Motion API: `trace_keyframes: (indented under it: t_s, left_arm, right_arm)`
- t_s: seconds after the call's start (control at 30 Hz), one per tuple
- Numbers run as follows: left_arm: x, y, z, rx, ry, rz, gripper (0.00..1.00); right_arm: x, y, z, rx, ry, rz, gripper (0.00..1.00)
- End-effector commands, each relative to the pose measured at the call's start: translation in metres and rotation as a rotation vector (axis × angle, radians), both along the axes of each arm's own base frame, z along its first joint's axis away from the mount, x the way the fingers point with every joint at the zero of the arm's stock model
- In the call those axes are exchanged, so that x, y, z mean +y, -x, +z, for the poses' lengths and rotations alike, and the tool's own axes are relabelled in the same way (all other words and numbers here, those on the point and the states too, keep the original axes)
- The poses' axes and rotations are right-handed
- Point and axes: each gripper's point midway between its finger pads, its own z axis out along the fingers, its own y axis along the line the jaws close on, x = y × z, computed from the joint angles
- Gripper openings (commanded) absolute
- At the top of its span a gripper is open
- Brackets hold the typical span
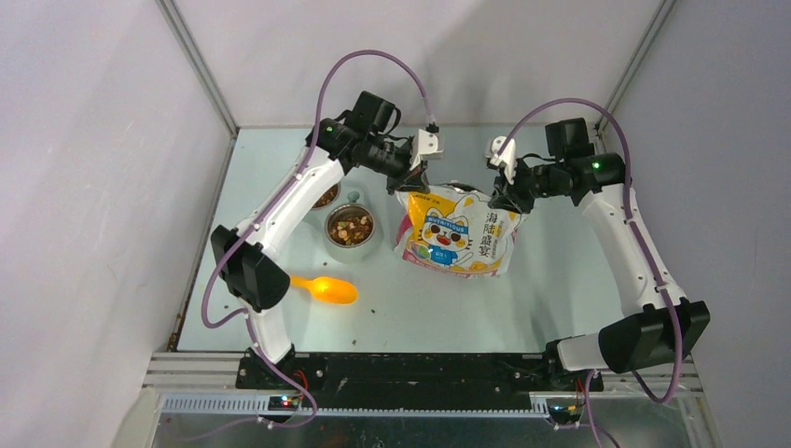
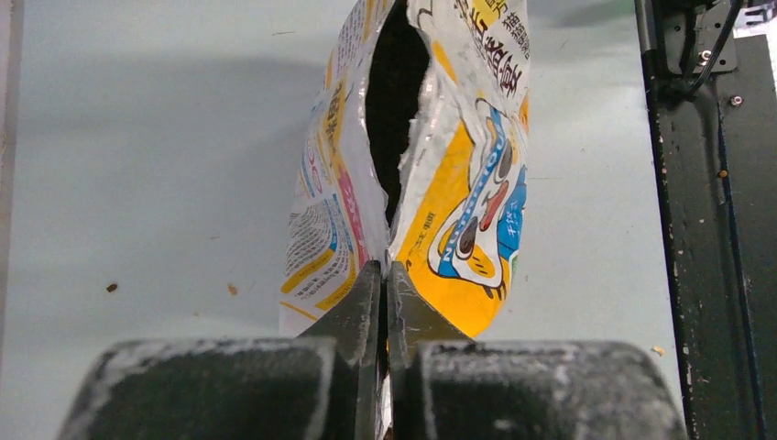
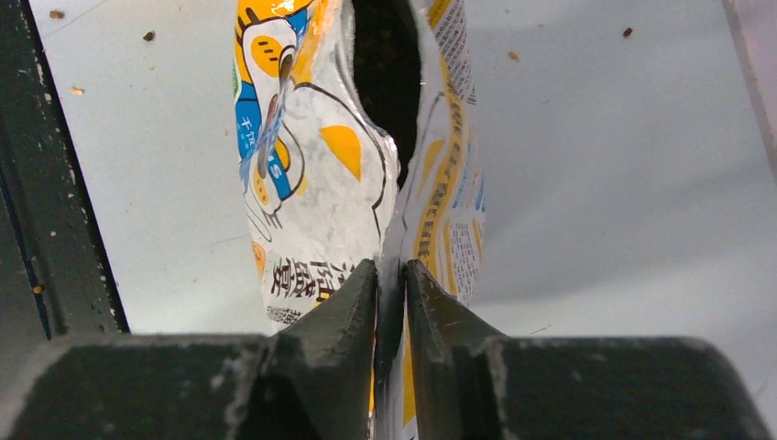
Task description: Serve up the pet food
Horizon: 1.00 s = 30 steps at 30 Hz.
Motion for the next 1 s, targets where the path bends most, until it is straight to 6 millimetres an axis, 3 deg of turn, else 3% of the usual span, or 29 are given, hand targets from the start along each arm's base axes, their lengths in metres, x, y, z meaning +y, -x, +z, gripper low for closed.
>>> trace_keyframes:
  t_s: [0.0,0.17,0.3,0.47,0.57,0.6,0.67,0.73,0.97]
  left_arm:
    - [0.011,-0.005,0.003,-0.036,-0.01,0.004,0.01]
    - [0.041,-0.02,-0.005,-0.013,-0.058,0.088,0.0]
    - [0.052,-0.03,-0.006,-0.012,-0.068,0.131,0.0]
    - [0.044,-0.018,-0.005,0.016,-0.066,0.086,0.0]
    - [0.035,-0.01,-0.002,0.014,-0.045,0.044,0.03]
    - [0.032,-0.008,-0.003,0.018,-0.04,0.032,0.12]
    - [0.027,-0.004,-0.003,0.001,-0.033,0.001,0.23]
    - [0.022,-0.001,-0.004,-0.019,-0.033,-0.027,0.26]
    - [0.007,0.003,-0.011,-0.083,-0.044,-0.097,0.26]
  right_arm:
    - [-0.009,-0.009,0.017,-0.083,0.007,-0.024,0.17]
    - [-0.03,-0.006,0.02,-0.077,-0.009,-0.06,0.0]
    - [-0.034,-0.008,0.03,-0.074,-0.065,-0.092,0.0]
    - [-0.022,-0.007,0.027,-0.083,-0.053,-0.064,0.0]
    - [-0.017,-0.004,0.013,-0.104,0.027,-0.024,0.27]
    - [-0.012,-0.004,0.013,-0.12,0.034,-0.007,0.33]
    - [-0.008,-0.005,0.012,-0.154,0.047,-0.001,0.37]
    - [-0.004,-0.01,0.017,-0.212,0.064,-0.001,0.38]
    - [0.0,-0.018,0.022,-0.329,0.127,-0.002,0.33]
